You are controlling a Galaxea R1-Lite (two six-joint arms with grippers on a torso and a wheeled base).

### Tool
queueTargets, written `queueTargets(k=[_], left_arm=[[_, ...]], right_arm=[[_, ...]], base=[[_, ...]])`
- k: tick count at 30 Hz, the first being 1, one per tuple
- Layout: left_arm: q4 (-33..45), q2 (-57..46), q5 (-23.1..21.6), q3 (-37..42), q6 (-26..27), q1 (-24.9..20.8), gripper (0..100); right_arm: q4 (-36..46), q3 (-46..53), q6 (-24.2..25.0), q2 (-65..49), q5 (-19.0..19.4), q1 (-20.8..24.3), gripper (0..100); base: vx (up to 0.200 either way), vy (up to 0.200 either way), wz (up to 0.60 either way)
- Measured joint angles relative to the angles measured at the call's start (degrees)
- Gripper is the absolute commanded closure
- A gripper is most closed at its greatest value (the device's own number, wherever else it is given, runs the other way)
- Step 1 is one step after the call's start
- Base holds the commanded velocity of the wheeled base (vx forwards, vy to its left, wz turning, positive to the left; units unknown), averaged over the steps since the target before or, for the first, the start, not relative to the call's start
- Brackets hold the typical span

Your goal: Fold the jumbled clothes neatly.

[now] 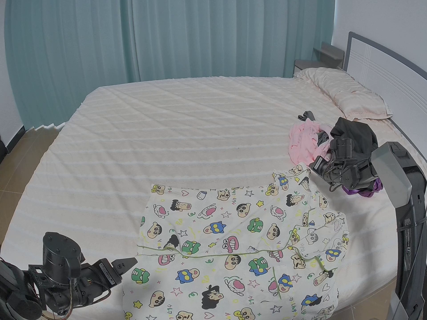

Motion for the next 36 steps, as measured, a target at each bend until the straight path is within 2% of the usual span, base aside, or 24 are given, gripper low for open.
queueTargets(k=[10, 17, 21, 24, 27, 36], left_arm=[[-0.1, 0.1, -1.0, -1.4, 0.0, 0.7, 0], [0.1, 2.1, -2.9, -5.8, 1.1, 4.5, 0], [0.5, 4.4, -4.7, -9.6, 3.1, 8.2, 0], [0.8, 7.1, -7.2, -13.2, 4.7, 11.3, 0], [0.9, 10.6, -8.8, -16.9, 5.7, 14.2, 0], [0.5, 20.5, -10.6, -21.6, 6.2, 18.7, 0]], right_arm=[[-1.0, 18.1, -0.1, -12.4, 3.5, 0.5, 0], [-4.4, 36.1, 0.7, -24.0, 4.1, 1.5, 0], [-7.1, 45.9, 4.1, -31.8, 4.3, 2.8, 0], [-8.4, 51.5, 9.5, -36.9, 4.5, 4.0, 0], [-9.1, 55.3, 11.7, -40.5, 5.0, 5.1, 0], [-9.7, 59.2, 12.2, -44.9, 6.5, 7.1, 0]], base=[[0.000, 0.000, 0.00], [0.000, 0.000, 0.00], [0.000, 0.000, 0.00], [0.000, 0.000, 0.00], [0.000, 0.000, 0.00], [0.000, 0.000, 0.00]])
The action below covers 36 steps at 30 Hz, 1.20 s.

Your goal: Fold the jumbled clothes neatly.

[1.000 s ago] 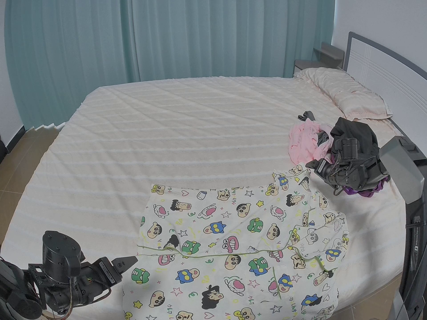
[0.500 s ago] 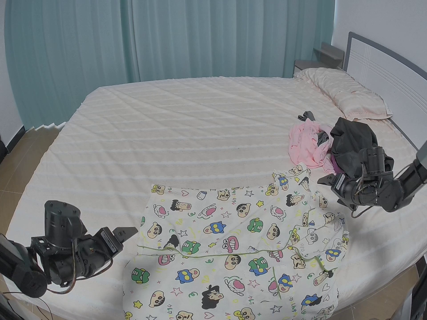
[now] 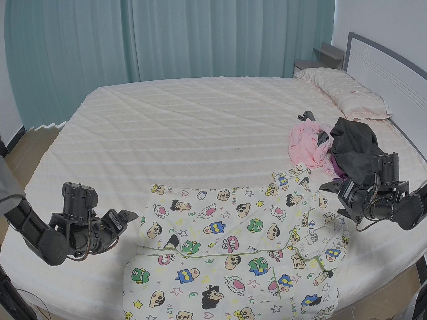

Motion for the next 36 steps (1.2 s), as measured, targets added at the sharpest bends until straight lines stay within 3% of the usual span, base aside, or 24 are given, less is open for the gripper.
queueTargets(k=[8, 19, 28, 36], left_arm=[[0.0, 3.5, -1.1, -0.3, -0.1, 0.9, 0], [0.0, 5.7, -1.0, -0.7, 0.0, 1.4, 0], [0.6, 10.1, -0.9, -7.2, 0.3, 2.4, 0], [0.5, 16.2, -0.7, -10.5, 0.5, -1.2, 0]], right_arm=[[0.0, 0.6, 0.0, -0.5, 2.4, -0.4, 0], [0.1, 1.7, -1.0, 1.4, 2.7, -0.2, 0], [0.0, 2.3, -1.0, 1.7, 2.6, 0.0, 0], [0.1, 2.6, -1.0, 1.9, 2.6, 0.0, 0]], base=[[0.000, 0.000, 0.00], [0.000, 0.000, 0.00], [0.000, 0.000, 0.00], [0.000, 0.000, 0.00]])
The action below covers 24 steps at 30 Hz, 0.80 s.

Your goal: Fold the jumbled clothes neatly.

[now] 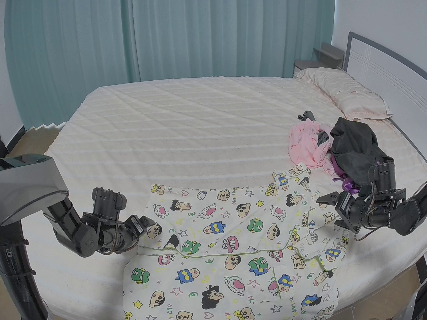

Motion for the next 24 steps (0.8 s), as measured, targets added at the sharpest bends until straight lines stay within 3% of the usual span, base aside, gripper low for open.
queueTargets(k=[13, 14, 24], left_arm=[[-0.3, 1.7, 2.3, 0.4, 0.0, -3.3, 0], [-0.3, 1.7, 2.3, 0.4, 0.0, -3.4, 100], [-0.2, 1.8, 4.0, 0.4, 0.0, -3.6, 100]], right_arm=[[0.0, 0.1, 0.0, 0.1, 0.0, 0.0, 0], [0.0, 0.1, 0.0, 0.1, 0.0, 0.0, 0], [0.0, 0.2, 0.0, 0.1, 0.1, 0.1, 0]], base=[[0.000, 0.000, 0.00], [0.000, 0.000, 0.00], [0.000, 0.000, 0.00]])
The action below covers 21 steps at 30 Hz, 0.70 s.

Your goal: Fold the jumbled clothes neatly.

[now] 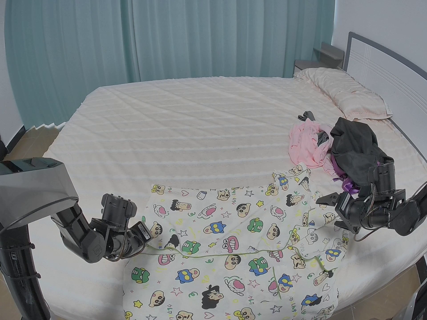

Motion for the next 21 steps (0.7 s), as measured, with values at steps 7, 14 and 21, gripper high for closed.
queueTargets(k=[7, 14, 21], left_arm=[[0.0, 0.0, 2.0, 1.0, 0.1, 0.0, 100], [0.2, -0.6, 2.8, 2.7, 0.1, 0.0, 100], [0.0, -0.9, 5.7, 3.8, 0.2, 0.0, 100]], right_arm=[[0.0, 0.0, 0.0, 0.0, 0.0, 0.0, 0], [0.0, 0.0, 0.0, 0.0, 0.0, 0.0, 0], [0.0, 0.0, 0.0, -0.1, 0.0, 0.0, 0]], base=[[0.000, 0.000, 0.00], [0.000, 0.000, 0.00], [0.000, 0.000, 0.00]])
